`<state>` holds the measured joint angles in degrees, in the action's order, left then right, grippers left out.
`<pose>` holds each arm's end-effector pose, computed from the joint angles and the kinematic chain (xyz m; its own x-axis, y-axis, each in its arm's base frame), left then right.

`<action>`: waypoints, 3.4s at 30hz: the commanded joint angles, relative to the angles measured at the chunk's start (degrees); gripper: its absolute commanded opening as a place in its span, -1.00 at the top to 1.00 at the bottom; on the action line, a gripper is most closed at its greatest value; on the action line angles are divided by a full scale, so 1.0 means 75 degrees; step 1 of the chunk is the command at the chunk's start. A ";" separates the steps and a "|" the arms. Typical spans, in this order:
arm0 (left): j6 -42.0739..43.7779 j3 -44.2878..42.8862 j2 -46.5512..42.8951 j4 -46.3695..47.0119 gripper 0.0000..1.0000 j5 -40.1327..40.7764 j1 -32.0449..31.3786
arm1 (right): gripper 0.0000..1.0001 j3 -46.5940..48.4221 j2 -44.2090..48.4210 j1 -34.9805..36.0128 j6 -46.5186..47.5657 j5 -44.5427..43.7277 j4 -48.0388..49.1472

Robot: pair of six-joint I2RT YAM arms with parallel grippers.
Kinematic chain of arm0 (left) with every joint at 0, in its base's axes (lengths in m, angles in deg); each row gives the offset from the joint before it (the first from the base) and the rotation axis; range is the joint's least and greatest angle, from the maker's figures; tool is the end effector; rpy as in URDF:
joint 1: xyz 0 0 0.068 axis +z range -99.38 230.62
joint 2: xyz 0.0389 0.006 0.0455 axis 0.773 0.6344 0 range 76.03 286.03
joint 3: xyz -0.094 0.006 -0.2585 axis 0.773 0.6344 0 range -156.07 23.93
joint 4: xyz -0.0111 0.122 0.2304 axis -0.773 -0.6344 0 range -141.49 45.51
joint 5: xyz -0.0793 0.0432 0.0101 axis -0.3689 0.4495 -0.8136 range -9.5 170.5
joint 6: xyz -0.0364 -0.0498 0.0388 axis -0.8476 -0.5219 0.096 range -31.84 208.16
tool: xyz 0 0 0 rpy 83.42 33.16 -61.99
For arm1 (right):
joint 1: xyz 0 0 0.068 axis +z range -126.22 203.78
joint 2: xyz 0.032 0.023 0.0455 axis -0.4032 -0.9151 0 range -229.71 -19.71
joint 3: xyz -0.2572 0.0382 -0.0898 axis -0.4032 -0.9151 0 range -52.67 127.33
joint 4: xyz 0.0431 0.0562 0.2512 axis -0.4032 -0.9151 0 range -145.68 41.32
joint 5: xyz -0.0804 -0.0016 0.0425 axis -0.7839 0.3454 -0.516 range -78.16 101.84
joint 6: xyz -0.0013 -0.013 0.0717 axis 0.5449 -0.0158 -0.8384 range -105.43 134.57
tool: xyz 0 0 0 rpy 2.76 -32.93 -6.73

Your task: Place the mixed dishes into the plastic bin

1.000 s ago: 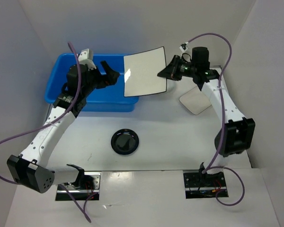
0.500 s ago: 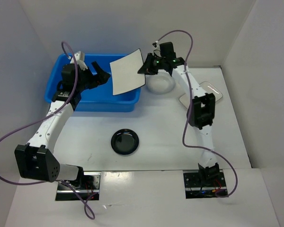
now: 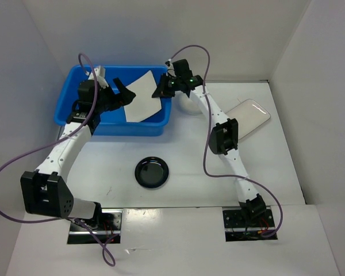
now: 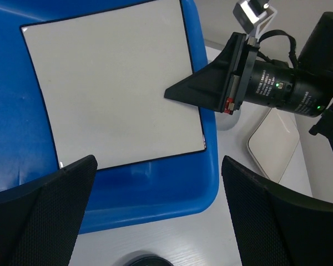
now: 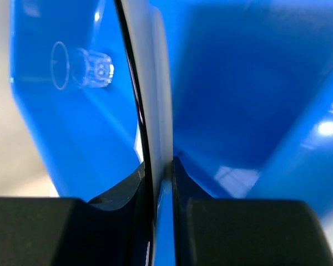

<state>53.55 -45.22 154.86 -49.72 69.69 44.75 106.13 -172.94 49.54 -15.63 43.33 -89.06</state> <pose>0.3454 -0.0470 0.3584 -0.3702 -0.5227 -0.7680 0.0858 0.8039 -0.5885 0.5253 0.2888 0.2452 -0.8250 0.0781 -0.5598 -0.3957 0.6275 0.6706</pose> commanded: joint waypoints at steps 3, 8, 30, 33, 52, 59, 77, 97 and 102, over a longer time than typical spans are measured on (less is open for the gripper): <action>0.0103 0.0231 0.0259 0.0499 -1.00 0.0011 0.0009 | 1.00 0.0858 0.0087 0.0257 -0.0040 0.0384 0.0661; 0.0033 0.0441 0.0330 0.0569 -1.00 0.0011 0.0009 | 1.00 0.0858 -0.0077 0.0327 0.0112 -0.0071 0.0428; -0.0038 0.0606 0.0259 0.0709 -1.00 0.0351 0.0009 | 1.00 0.1116 -0.0254 -0.0071 0.0815 -0.2218 -0.1366; -0.0038 0.0606 0.0259 0.0710 -1.00 0.0422 0.0009 | 1.00 0.1034 -0.0078 -0.0235 0.0885 -0.2300 -0.1518; -0.0038 0.0676 0.0482 0.0780 -1.00 0.0493 0.0009 | 1.00 0.0985 0.0076 -0.0307 0.0956 -0.1456 -0.1507; -0.0038 0.0747 0.0552 0.0780 -1.00 0.0422 0.0009 | 1.00 0.1256 -0.0288 0.0186 0.0956 -0.1175 -0.1284; -0.0108 0.0817 0.0623 0.0780 -1.00 0.0281 0.0009 | 0.45 0.1256 -0.0921 0.0351 0.1108 -0.2030 -0.1366; -0.0038 0.0887 0.0623 0.0780 -1.00 0.0422 0.0009 | -0.23 0.1584 -0.0524 0.0351 0.1249 -0.2499 -0.1436; -0.0108 0.0958 0.0552 0.0780 -1.00 0.0422 0.0009 | -0.39 0.1772 0.0776 0.0257 0.1389 -0.2499 -0.1529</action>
<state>53.24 -38.47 159.32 -46.18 72.77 44.75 114.81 -178.93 51.64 -6.67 25.52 -101.02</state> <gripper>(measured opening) 0.998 0.689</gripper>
